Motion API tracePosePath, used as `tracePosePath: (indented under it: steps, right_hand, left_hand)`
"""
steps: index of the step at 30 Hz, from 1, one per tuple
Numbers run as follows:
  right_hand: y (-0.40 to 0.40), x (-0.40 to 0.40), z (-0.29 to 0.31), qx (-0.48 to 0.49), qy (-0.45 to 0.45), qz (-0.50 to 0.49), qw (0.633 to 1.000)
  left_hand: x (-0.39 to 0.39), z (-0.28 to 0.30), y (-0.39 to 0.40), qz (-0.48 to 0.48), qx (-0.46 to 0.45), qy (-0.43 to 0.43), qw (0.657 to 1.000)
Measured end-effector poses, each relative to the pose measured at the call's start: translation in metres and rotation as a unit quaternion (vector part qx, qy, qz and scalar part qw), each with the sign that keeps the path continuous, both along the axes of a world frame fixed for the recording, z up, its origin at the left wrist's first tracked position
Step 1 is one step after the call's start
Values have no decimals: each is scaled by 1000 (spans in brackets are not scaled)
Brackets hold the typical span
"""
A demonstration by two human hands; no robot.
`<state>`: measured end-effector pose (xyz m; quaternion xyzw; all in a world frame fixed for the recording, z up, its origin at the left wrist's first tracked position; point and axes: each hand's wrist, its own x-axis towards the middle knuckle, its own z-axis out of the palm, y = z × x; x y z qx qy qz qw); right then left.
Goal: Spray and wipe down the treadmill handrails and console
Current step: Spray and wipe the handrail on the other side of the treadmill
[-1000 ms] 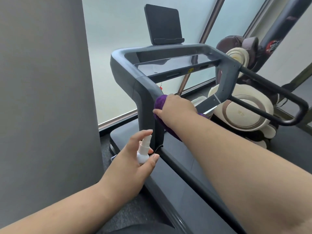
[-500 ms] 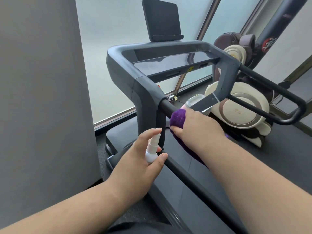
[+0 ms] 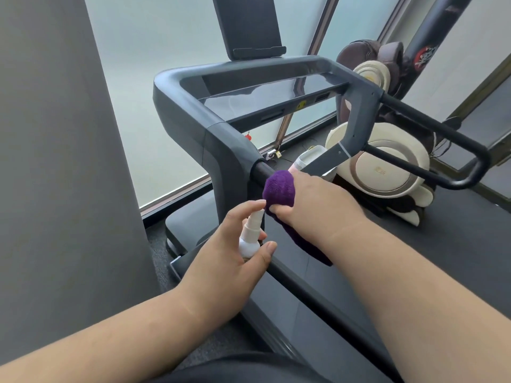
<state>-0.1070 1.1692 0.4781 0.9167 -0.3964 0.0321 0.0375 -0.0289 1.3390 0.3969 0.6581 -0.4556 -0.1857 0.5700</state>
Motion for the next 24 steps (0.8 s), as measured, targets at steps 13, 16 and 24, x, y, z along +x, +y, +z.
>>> tracePosePath:
  steps: [13,16,24]
  right_hand:
    - [-1,63,-1,-34,32,-28,999]
    - [-2,58,-4,-55,29,-18,998]
    - [-4,30,-4,-11,-1,-14,1000]
  left_hand:
    - [1,2,2,-22,12,-17,1000]
    - [-10,4,1,-30,14,-15,999]
    - [-59,4,14,-45,15,-31,998]
